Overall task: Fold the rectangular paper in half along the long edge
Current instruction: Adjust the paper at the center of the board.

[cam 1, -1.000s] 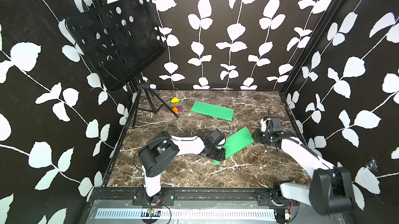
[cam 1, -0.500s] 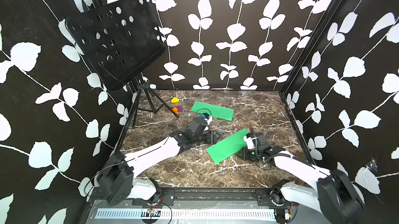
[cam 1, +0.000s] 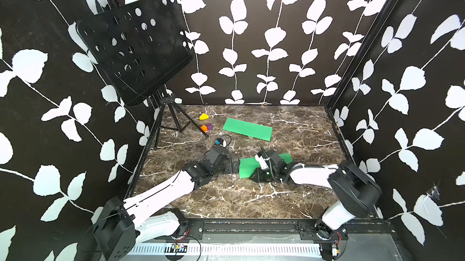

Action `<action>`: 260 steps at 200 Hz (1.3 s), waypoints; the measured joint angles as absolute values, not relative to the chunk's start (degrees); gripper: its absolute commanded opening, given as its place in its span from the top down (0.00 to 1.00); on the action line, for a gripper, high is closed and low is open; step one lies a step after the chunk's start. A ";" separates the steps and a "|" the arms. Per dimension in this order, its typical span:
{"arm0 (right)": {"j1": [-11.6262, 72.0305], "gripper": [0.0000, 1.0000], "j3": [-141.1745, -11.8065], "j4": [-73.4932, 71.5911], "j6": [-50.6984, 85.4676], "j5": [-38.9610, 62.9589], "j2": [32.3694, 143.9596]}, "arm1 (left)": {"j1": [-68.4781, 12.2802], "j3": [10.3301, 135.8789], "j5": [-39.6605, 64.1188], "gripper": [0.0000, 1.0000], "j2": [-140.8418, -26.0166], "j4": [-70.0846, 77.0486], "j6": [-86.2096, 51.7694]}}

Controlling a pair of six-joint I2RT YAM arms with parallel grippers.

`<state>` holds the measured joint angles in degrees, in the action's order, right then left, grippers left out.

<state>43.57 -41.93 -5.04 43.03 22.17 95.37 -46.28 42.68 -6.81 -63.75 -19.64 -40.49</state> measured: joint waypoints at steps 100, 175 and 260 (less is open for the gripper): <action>40.71 0.23 -50.74 15.97 34.15 -3.29 82.78 | -46.28 42.52 -5.06 0.01 -67.66 -17.17 -39.88; 34.68 0.17 -57.23 28.45 29.76 -14.04 95.11 | -46.28 41.76 -1.04 0.01 -70.63 -13.45 -39.99; 31.16 0.24 -55.00 25.06 30.35 -8.14 98.04 | -46.28 40.58 2.68 0.01 -73.25 -9.08 -40.73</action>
